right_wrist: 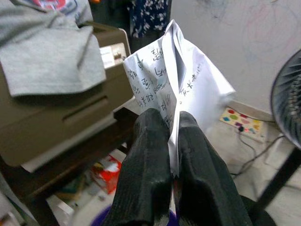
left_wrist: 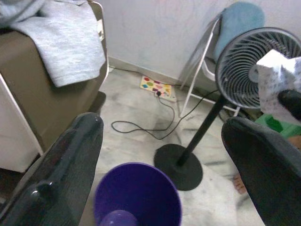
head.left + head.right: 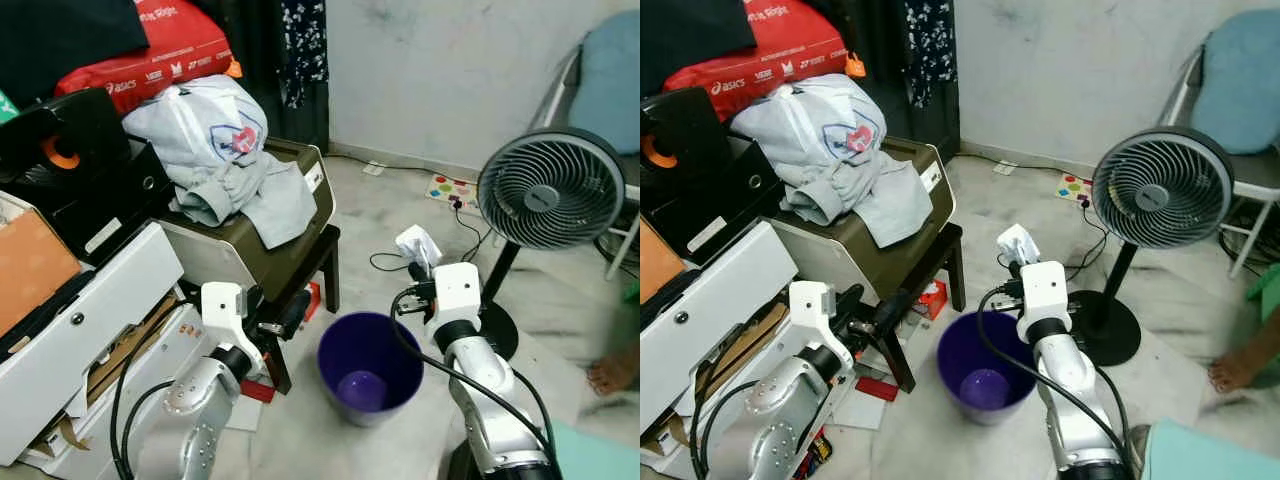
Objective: Clean up the room
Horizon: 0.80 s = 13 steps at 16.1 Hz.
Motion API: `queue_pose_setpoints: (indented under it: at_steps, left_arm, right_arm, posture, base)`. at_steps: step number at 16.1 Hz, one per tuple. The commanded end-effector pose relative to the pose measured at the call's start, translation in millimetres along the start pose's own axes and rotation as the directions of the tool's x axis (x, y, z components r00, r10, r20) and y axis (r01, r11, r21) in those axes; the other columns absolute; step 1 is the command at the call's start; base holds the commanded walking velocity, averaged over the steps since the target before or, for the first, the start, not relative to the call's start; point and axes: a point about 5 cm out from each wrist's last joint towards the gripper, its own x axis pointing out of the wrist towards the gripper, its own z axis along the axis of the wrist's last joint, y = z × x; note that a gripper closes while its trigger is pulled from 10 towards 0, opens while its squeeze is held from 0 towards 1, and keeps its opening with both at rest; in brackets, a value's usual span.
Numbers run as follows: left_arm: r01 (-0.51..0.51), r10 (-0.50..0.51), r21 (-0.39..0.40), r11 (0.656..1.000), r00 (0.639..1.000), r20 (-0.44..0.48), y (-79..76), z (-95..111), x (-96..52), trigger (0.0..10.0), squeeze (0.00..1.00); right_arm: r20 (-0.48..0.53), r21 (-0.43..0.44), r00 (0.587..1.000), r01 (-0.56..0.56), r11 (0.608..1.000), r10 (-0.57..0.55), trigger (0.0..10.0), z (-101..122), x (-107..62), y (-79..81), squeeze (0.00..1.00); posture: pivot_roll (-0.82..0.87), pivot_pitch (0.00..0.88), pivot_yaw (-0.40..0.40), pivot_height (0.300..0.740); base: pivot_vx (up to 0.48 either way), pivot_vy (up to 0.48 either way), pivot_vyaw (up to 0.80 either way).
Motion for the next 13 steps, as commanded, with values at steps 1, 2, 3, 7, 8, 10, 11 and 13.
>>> queue_pose_setpoints:
  at_steps: [1,2,3,7,8,10,11,13]
  left_arm:
    - [0.001,-0.001,0.007,1.0,1.0,-0.002,0.9,1.0,1.2,10.0,0.0]
    - [0.001,-0.001,0.007,1.0,1.0,-0.003,1.1,1.0,1.3,10.0,0.0]
    - [-0.001,0.001,0.009,1.0,1.0,-0.006,1.4,0.9,1.4,10.0,0.0]
    - [-0.001,0.001,0.009,1.0,1.0,-0.006,2.1,0.9,1.5,10.0,0.0]
    - [-0.001,0.001,0.01,1.0,1.0,-0.004,2.1,1.1,1.5,10.0,0.0]
    - [0.0,0.0,0.009,1.0,1.0,-0.002,1.6,1.2,1.7,10.0,0.0]
    - [-0.003,0.003,0.01,1.0,1.0,-0.004,1.5,1.0,1.6,10.0,0.0]
    - [-0.002,0.002,0.007,1.0,1.0,-0.001,1.7,1.1,1.7,10.0,0.0]
  right_arm:
    - [0.003,0.003,1.0,-0.003,1.0,0.003,10.0,0.1,0.1,0.2,0.0]
    - [0.003,0.003,1.0,-0.002,1.0,0.002,10.0,0.1,0.2,0.2,0.0]
    - [0.003,0.004,1.0,-0.001,1.0,0.001,10.0,0.2,0.4,0.2,0.0]
    - [0.005,0.004,1.0,0.001,1.0,-0.001,10.0,0.6,0.9,0.3,0.0]
    - [0.005,0.004,1.0,0.002,1.0,-0.002,10.0,0.7,0.9,0.1,0.0]
    - [0.006,0.004,1.0,0.003,1.0,-0.003,10.0,0.7,0.9,-0.4,0.0]
    - [0.007,0.004,1.0,0.004,1.0,-0.004,10.0,0.7,0.8,-0.9,0.0]
    - [0.007,0.004,1.0,0.004,1.0,-0.004,10.0,0.8,0.8,-0.9,0.0]
  posture:
    - [-0.11,0.0,0.058,0.74]
    - [-0.11,0.0,0.058,0.74]
    - [-0.1,0.0,0.059,0.74]
    - [-0.1,0.0,0.06,0.74]
    - [-0.1,0.0,0.061,0.74]
    - [-0.1,0.0,0.06,0.74]
    - [-0.11,0.0,0.061,0.74]
    - [-0.11,0.0,0.06,0.74]
  base:
    - [0.311,0.0,0.0]
    - [0.315,0.0,0.0]
    - [0.319,0.0,0.0]
    - [0.317,0.0,0.0]
    - [0.315,0.0,0.0]
    - [0.309,0.0,0.0]
    - [0.304,0.0,0.0]
    - [0.294,0.0,0.0]
